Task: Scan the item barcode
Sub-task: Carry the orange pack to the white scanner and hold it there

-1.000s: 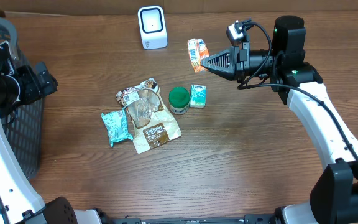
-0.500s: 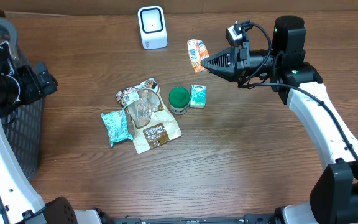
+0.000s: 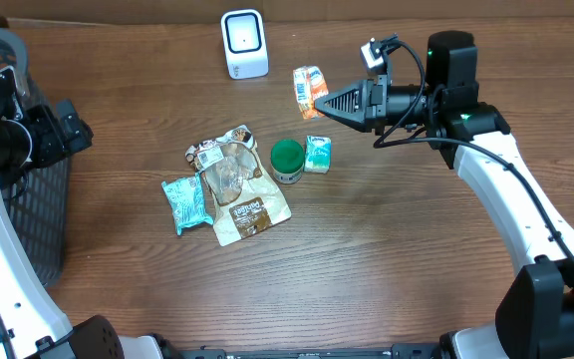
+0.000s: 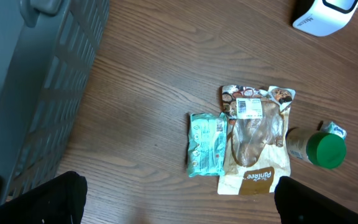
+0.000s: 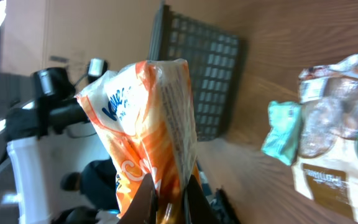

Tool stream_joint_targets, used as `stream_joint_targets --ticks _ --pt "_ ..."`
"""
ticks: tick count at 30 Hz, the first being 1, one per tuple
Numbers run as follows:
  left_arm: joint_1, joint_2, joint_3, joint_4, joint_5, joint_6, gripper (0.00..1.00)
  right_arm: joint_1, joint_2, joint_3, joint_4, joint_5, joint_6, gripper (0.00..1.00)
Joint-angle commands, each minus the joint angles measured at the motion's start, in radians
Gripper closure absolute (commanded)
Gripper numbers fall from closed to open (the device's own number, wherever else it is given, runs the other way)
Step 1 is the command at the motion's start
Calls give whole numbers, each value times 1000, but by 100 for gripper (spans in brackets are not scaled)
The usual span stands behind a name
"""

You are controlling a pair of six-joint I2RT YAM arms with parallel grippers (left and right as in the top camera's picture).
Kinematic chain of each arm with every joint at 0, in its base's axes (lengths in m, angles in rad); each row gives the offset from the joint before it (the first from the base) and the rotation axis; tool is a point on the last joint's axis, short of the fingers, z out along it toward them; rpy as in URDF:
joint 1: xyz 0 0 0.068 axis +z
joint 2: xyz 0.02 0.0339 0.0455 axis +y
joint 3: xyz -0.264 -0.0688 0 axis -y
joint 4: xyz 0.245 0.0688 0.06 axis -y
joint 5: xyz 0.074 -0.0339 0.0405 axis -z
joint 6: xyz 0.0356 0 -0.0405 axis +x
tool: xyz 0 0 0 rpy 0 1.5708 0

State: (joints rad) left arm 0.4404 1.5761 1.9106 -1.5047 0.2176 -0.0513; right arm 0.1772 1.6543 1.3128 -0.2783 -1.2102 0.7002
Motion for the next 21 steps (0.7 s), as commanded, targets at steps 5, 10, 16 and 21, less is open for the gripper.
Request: stream_joint_targets --ticks 5,10,16,21 --pt "-1 8 22 -3 15 15 0 53 -3 164 -319 453 -221 96" --pt "-1 8 22 -3 15 15 1 148 -3 256 -468 787 -264 96" --pt "-1 8 22 -3 15 14 1 222 77 518 -589 1051 -317 96" --pt "-1 8 22 -3 15 14 0 288 286 845 -671 1241 -419 96"
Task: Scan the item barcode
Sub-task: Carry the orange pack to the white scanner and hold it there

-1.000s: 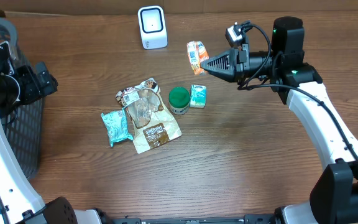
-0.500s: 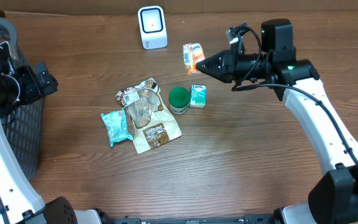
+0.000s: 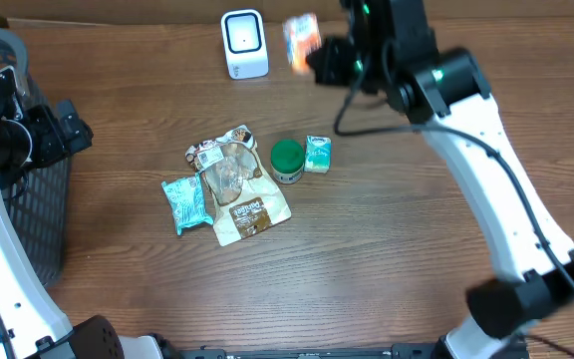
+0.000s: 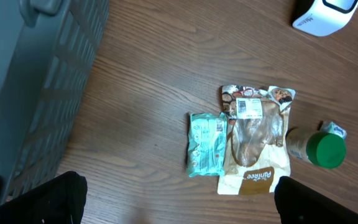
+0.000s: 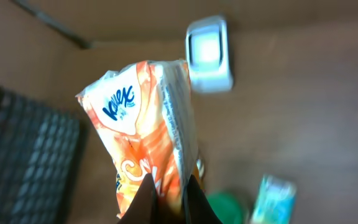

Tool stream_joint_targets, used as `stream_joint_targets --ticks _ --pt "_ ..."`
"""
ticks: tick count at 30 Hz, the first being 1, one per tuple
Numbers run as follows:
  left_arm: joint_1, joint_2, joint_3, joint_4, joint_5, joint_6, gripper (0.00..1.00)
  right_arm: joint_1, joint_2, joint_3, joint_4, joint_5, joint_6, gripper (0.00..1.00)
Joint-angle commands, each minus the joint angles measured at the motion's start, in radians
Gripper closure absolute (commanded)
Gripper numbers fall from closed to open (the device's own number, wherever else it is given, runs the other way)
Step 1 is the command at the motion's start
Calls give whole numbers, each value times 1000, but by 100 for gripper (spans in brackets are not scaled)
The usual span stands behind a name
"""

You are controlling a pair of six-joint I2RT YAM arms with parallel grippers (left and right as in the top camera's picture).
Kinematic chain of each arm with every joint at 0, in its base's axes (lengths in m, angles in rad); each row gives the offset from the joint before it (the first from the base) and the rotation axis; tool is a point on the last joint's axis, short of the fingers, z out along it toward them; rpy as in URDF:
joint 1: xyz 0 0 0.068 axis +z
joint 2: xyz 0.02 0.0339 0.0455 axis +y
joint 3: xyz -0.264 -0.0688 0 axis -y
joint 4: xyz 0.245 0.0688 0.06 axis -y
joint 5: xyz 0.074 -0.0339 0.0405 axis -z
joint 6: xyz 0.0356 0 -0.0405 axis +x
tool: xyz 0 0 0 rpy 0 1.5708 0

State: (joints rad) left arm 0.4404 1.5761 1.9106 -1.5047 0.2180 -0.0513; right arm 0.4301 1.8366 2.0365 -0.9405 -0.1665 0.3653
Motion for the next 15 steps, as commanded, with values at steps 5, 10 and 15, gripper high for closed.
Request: stream_joint_targets --ticks 5,10,15 --pt "-1 8 22 -3 14 15 1 111 303 249 134 467 -277 96" --pt "-1 8 22 -3 15 15 0 172 466 248 407 739 -556 96" --pt "-1 8 22 -3 15 15 0 196 612 247 671 776 -838 96"
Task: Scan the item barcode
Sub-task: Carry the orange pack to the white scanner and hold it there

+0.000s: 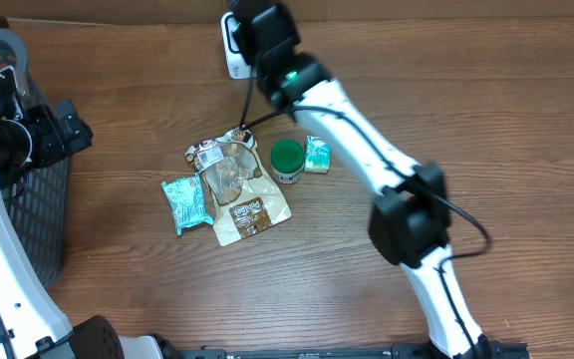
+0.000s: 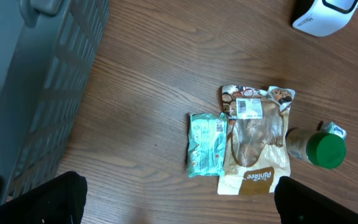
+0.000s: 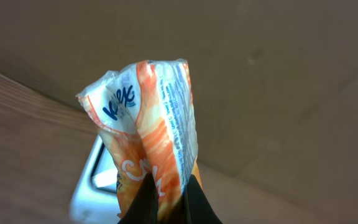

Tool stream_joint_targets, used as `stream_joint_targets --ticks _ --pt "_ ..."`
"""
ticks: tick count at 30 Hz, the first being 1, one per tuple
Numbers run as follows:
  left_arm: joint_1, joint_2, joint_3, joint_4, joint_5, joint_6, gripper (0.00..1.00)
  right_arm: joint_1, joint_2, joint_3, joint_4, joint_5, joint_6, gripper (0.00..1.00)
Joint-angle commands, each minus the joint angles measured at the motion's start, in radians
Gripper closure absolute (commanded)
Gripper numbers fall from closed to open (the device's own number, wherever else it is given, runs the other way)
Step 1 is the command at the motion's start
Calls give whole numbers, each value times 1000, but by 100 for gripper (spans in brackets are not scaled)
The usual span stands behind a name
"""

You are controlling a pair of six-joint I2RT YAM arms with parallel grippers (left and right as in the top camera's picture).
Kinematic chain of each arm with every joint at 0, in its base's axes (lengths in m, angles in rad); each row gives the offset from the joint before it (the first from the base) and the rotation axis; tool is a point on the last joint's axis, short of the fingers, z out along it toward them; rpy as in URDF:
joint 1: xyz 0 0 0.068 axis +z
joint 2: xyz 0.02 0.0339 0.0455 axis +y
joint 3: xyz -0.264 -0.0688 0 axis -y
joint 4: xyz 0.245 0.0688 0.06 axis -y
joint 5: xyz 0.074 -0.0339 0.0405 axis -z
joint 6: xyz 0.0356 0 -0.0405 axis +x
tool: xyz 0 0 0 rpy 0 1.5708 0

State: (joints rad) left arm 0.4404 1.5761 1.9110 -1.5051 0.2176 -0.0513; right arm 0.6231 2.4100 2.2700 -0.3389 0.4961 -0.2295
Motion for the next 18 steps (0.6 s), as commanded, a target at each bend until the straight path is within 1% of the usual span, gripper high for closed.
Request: stream_joint_targets --ticks 1,4,8,18 --pt "-1 8 21 -2 15 14 0 3 61 14 112 117 -283 96" --pt "-1 8 21 -2 15 14 0 2 129 13 224 124 -378 96" --pt "-1 8 21 -2 15 15 0 -6 192 13 313 123 -457 96" --pt "-1 8 21 -2 15 14 0 -8 211 7 324 67 -460 96"
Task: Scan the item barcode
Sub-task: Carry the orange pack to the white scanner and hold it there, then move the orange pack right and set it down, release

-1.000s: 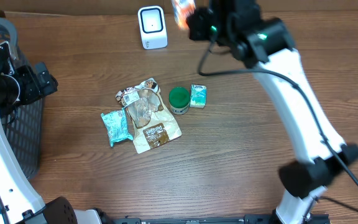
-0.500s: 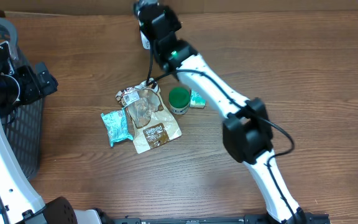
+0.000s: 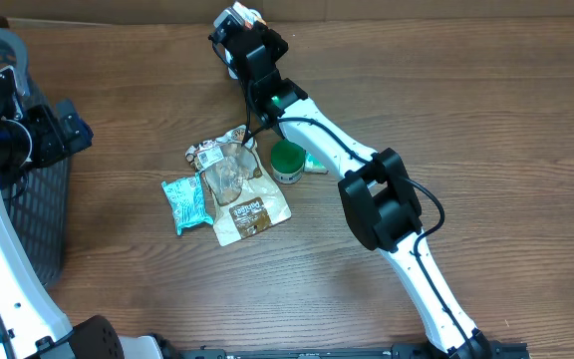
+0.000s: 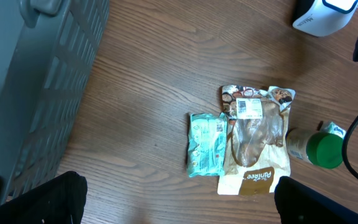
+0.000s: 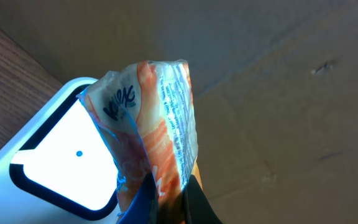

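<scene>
An orange-and-white tissue packet [image 5: 160, 118] is pinched at its lower end by my right gripper [image 5: 166, 202], which is shut on it. The packet is held upright close against the lit window of the white barcode scanner [image 5: 55, 162]. In the overhead view the right gripper [image 3: 242, 28] sits over the scanner at the table's far edge and hides most of it. The scanner [image 4: 325, 14] also shows at the top right of the left wrist view. My left gripper [image 4: 179, 199] is open and holds nothing, high near the basket.
A dark mesh basket [image 3: 8, 199] stands at the left edge. Mid-table lie a teal packet [image 3: 185, 203], a brown snack pouch [image 3: 235, 184], a green-lidded jar [image 3: 286, 160] and a small teal pack [image 3: 317, 160]. A cardboard wall [image 5: 278, 93] rises behind the scanner.
The right gripper has shifted with the packet, so the scanner's lit window now fills the lower left of the wrist view right behind the packet. The left arm has not moved.
The right gripper first held the tissue packet in the air to the right of the scanner, above the jar. Then it was near the scanner's right side, then over the scanner by the wall, and now the packet faces the lit window.
</scene>
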Tool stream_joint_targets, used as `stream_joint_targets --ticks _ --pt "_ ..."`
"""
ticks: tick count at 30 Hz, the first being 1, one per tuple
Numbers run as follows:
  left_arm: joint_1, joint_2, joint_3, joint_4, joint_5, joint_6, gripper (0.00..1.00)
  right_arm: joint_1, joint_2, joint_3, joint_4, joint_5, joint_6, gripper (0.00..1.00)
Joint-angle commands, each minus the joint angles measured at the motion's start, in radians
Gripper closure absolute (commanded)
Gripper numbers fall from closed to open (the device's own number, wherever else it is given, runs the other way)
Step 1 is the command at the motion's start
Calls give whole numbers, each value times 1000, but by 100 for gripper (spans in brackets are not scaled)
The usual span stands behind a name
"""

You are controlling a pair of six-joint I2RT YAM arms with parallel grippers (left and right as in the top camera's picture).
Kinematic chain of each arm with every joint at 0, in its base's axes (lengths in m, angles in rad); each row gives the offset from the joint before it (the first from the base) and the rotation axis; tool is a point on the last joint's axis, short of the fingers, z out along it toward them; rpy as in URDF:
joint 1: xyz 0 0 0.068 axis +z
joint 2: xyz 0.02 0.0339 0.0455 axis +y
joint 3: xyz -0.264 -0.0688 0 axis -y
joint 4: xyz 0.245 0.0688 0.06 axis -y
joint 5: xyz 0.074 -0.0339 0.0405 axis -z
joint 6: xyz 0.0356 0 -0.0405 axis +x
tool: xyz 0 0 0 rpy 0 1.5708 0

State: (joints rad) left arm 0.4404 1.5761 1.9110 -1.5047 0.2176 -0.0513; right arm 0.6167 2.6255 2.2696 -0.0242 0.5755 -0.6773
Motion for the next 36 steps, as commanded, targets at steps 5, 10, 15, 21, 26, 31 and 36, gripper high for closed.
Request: stream_joint_targets --ticks 5,10,15,21,26,31,36 --pt "-1 8 21 -3 15 14 1 -2 -4 8 9 -12 -12 96" --pt "-1 8 21 -3 15 15 0 5 -8 8 9 -12 -4 96" --pt "-1 8 21 -3 15 15 0 11 -62 8 -47 -20 39 96" --pt "-1 8 21 -3 15 15 1 13 -212 10 -220 -55 207 96" --pt "-1 8 21 -3 15 15 0 10 -394 10 -496 -206 470 96" --pt "-1 8 21 -3 15 15 0 -33 -575 10 -797 -471 700 96" --pt "-1 8 21 -3 15 15 0 -142 -694 10 -1078 -643 885 96"
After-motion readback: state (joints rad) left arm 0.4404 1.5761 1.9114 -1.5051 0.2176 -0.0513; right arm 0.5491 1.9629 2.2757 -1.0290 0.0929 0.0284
